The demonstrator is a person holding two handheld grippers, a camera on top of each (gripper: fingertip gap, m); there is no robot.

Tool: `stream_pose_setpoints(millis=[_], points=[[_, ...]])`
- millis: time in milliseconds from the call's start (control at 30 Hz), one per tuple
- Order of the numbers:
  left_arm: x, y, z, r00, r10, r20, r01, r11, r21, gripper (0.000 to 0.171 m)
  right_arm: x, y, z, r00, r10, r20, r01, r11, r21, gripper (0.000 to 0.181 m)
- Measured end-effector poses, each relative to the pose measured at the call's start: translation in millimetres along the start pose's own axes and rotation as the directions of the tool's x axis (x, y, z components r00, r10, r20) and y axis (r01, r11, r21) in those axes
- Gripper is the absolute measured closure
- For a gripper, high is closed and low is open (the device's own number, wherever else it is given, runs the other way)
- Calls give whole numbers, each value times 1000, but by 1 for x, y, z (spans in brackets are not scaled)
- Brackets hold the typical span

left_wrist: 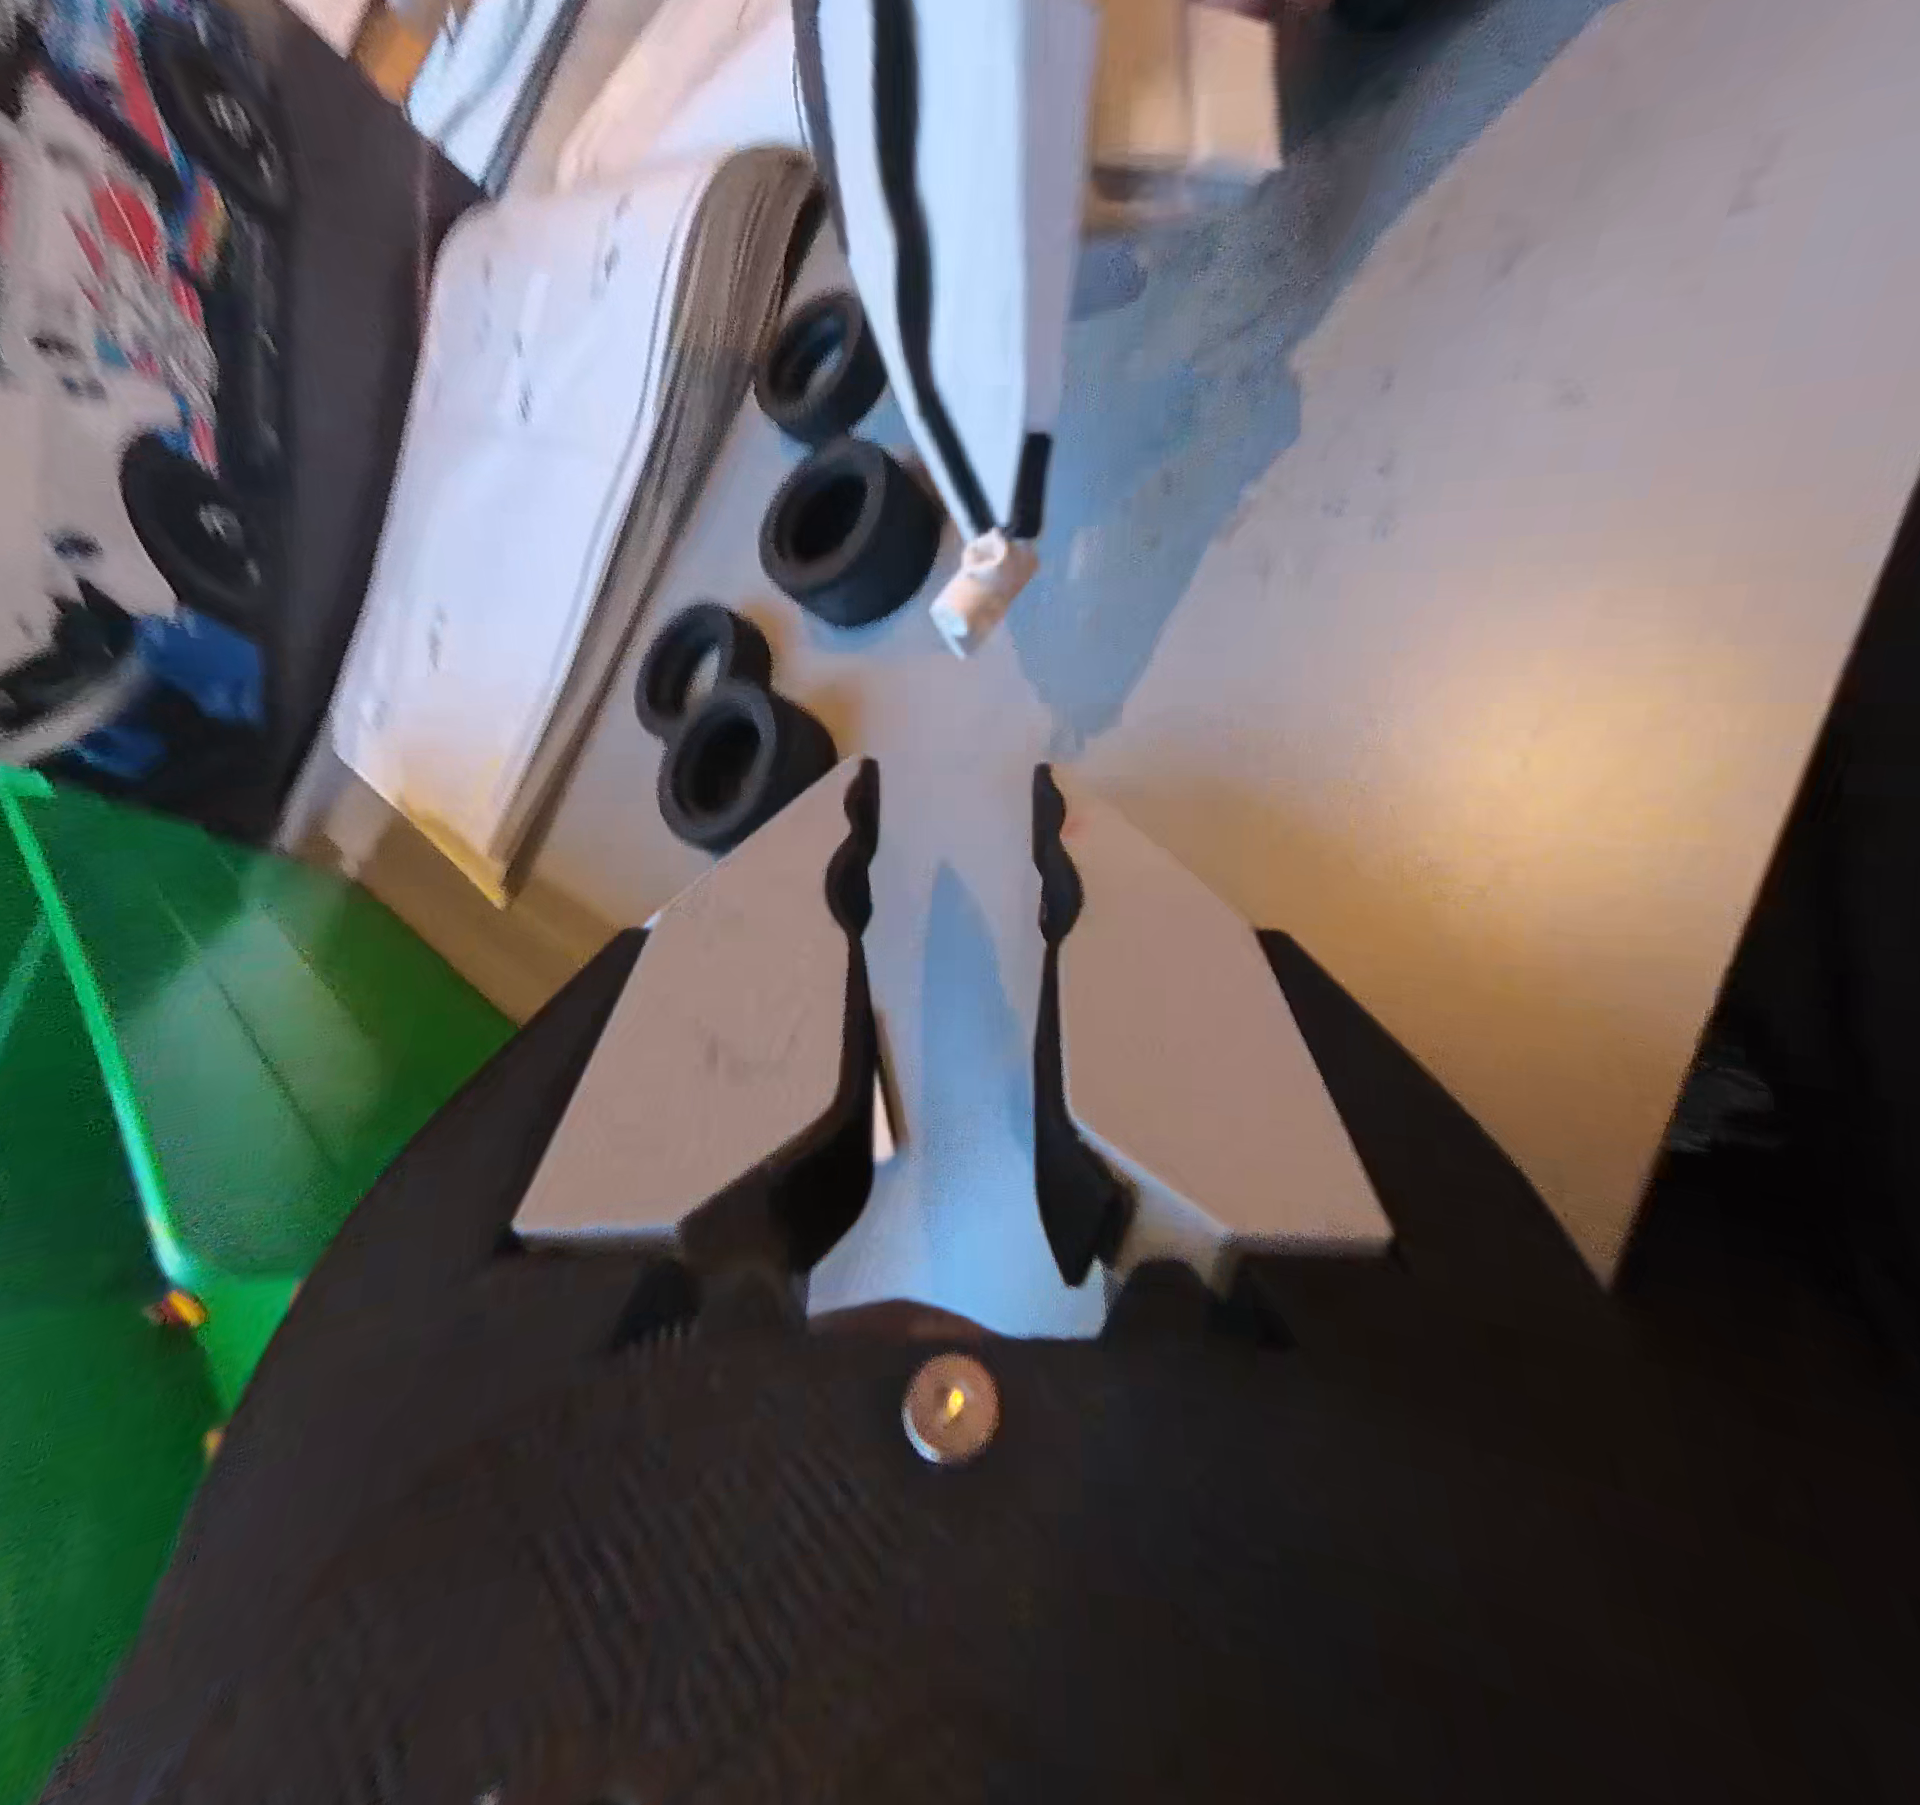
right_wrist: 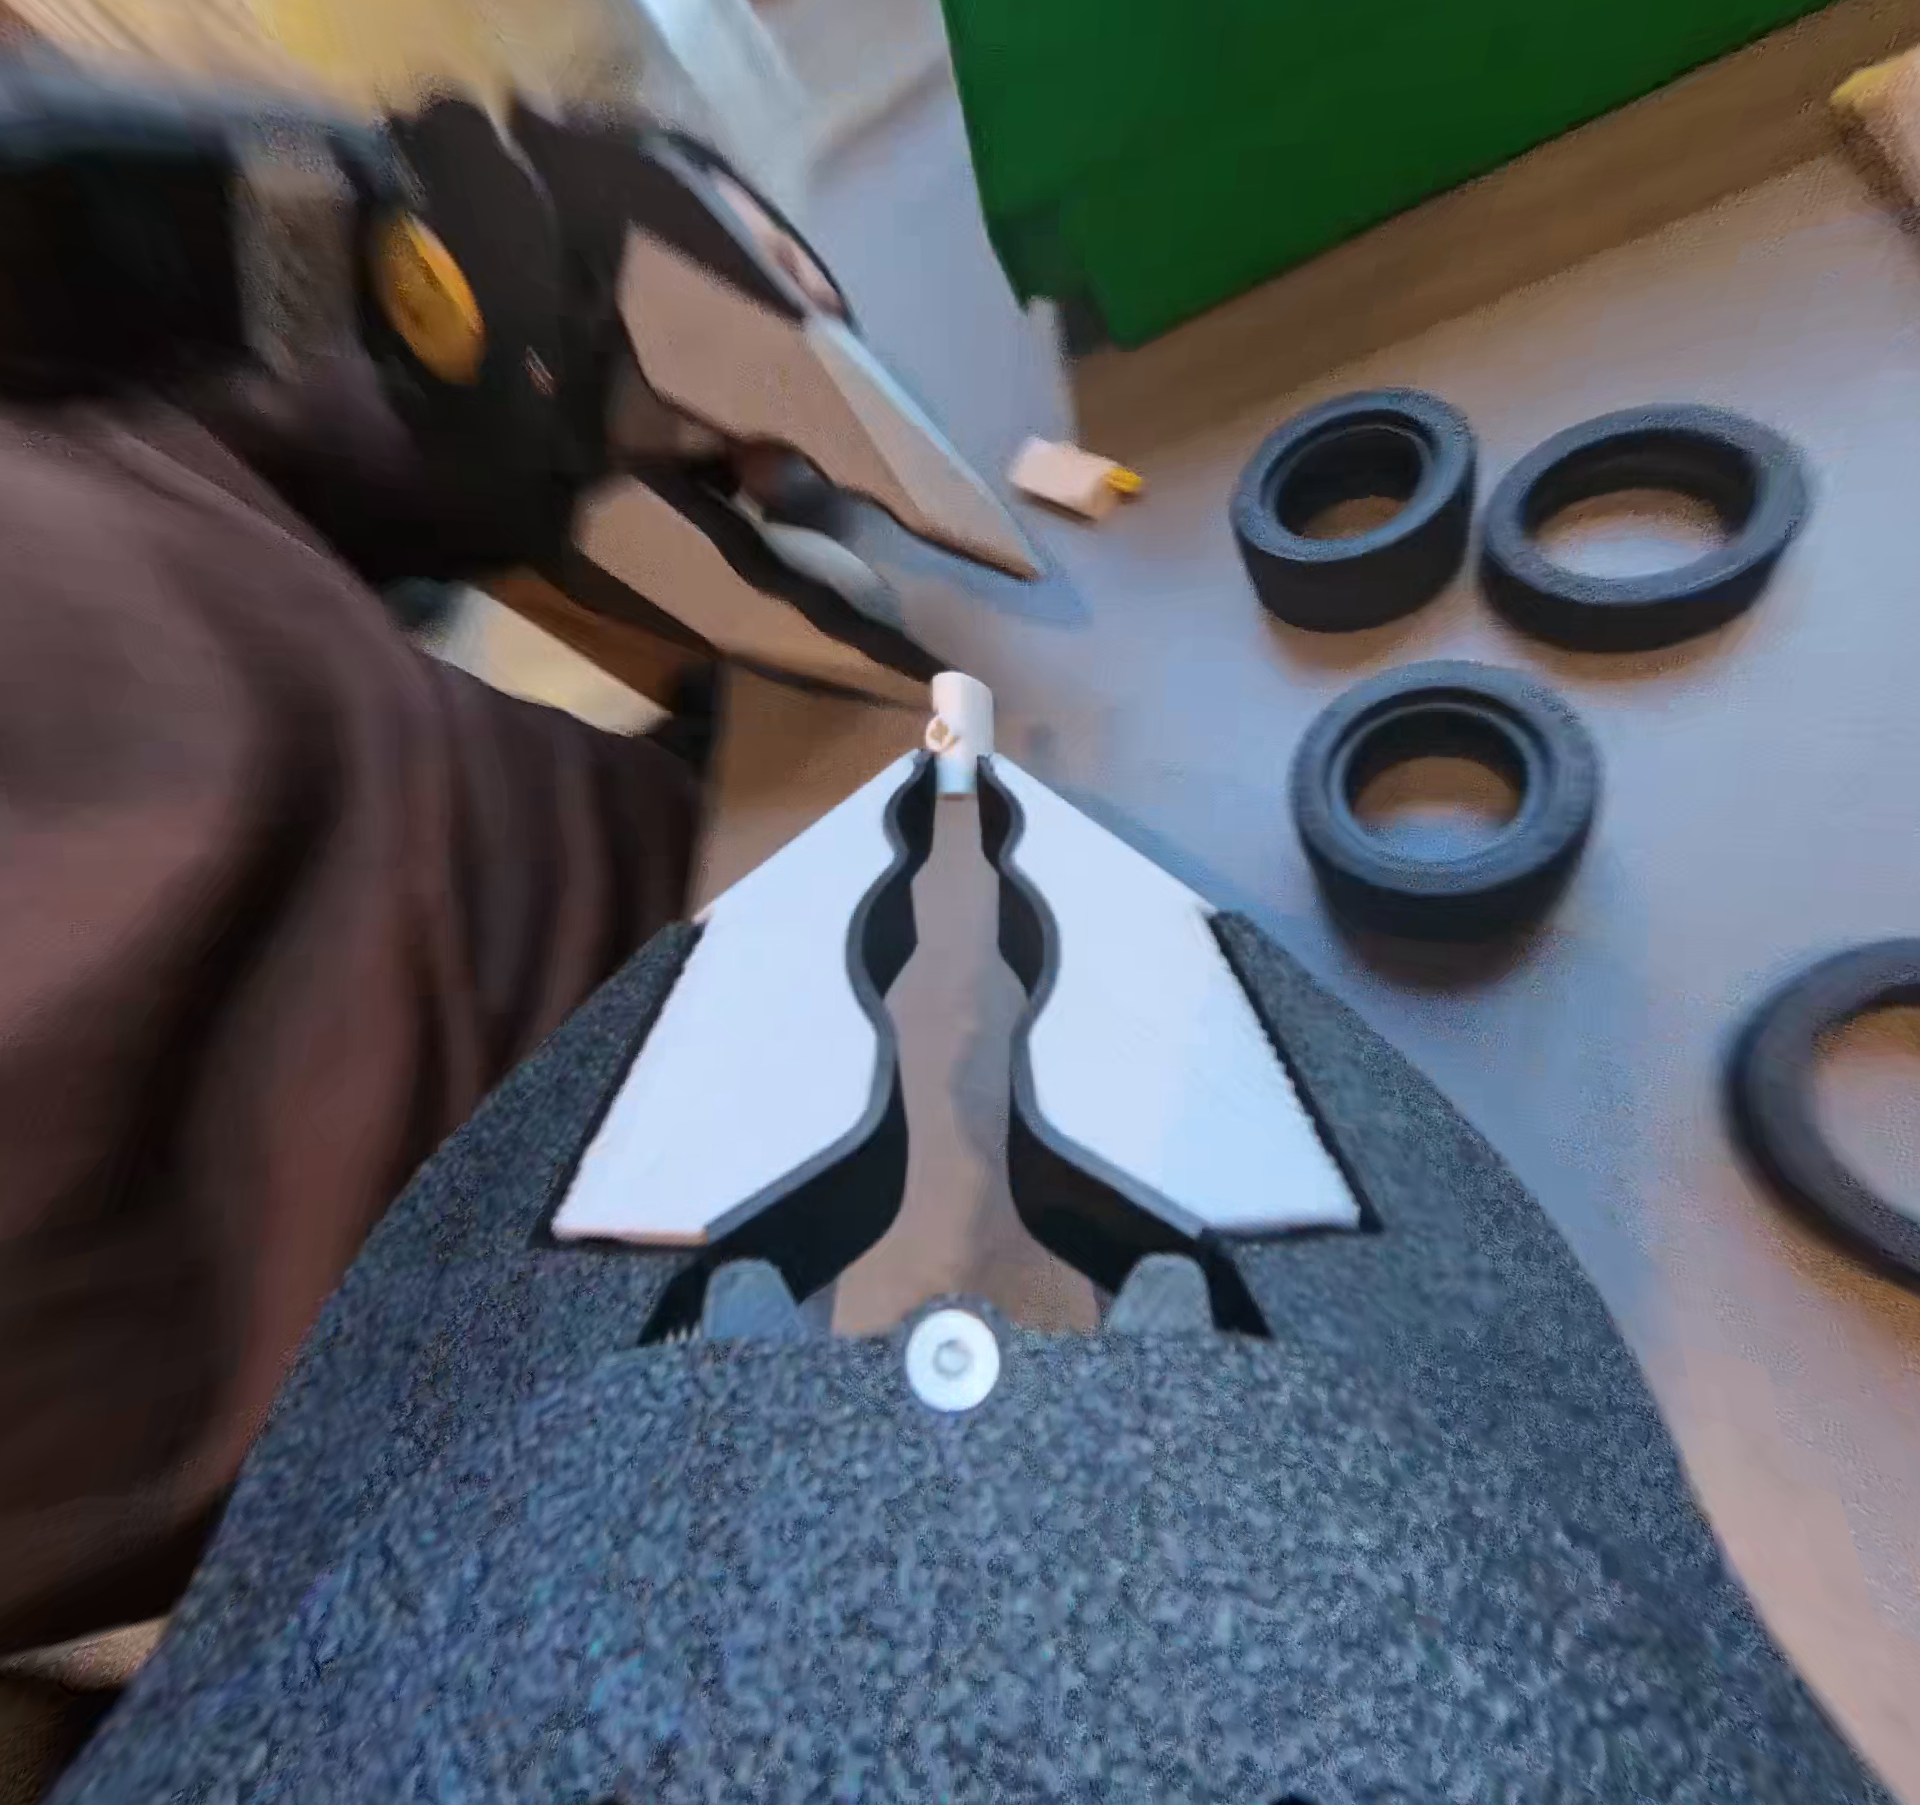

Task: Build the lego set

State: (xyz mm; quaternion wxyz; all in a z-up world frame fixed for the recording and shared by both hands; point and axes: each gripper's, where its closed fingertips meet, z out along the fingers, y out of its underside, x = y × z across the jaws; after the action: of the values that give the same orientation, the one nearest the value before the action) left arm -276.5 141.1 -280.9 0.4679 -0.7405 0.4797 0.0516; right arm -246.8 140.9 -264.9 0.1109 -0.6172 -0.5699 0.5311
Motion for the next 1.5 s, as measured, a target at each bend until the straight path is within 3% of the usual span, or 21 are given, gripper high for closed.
stream_pose_setpoints(millis=[133, 200, 267, 367, 500, 667, 700, 767, 867, 1000, 1067, 1200, 1367, 1433, 1500], points=[[-4, -22, 2, 999, -39, -23, 41, 996, 81, 143, -17, -26, -21, 886, 308, 346, -368, 922, 120, 174], [-5, -31, -1, 993, -99, -59, 106, 986, 130, 140, -24, -34, -32, 799, 361, 481, -477, 868, 140, 174], [-8, -43, -6, 986, -141, -85, 155, 969, 192, 140, -31, -32, -34, 754, 383, 533, -516, 848, 119, 175], [-6, -53, -10, 961, -214, -174, 249, 944, 217, 143, -36, -25, -26, 757, 400, 517, -517, 851, 98, 175], [13, -54, -11, 879, -322, -351, 397, 903, 165, 168, -38, -18, -19, 787, 405, 466, -496, 864, 88, 175], [34, -51, -20, 748, -437, -500, 549, 830, 97, 171, -38, -8, -11, 828, 403, 391, -468, 880, 85, 175], [40, -50, -21, 714, -456, -532, 575, 815, 73, 163, -36, -6, -9, 834, 403, 377, -464, 882, 83, 175], [42, -47, -21, 664, -506, -551, 624, 780, 36, 152, -34, -1, -5, 844, 407, 351, -456, 887, 68, 176], [36, -40, -18, 636, -568, -523, 672, 741, 12, 168, -34, 2, 2, 849, 408, 337, -451, 891, 58, 176], [32, -32, -12, 632, -612, -475, 686, 727, -25, 171, -22, 2, 4, 874, 402, 272, -438, 895, 84, 175], [30, -28, -7, 629, -638, -445, 695, 718, -47, 171, -11, 1, 2, 918, 356, 175, -379, 917, 124, 179], [27, -26, -4, 546, -710, -445, 761, 642, -90, 171, -12, -6, -7, 995, 21, -94, -5, 986, 168, 160], [33, -33, -6, 362, -762, -537, 839, 518, -168, 171, -15, 2, 3, 864, -373, -337, 381, 923, -45, 161], [35, -35, -7, 322, -765, -557, 849, 494, -189, 171, -14, 5, 8, 827, -437, -353, 430, 897, -103, 168], [35, -34, -6, 322, -774, -545, 850, 490, -194, 171, -13, 7, 11, 813, -463, -353, 449, 885, -126, 174]])
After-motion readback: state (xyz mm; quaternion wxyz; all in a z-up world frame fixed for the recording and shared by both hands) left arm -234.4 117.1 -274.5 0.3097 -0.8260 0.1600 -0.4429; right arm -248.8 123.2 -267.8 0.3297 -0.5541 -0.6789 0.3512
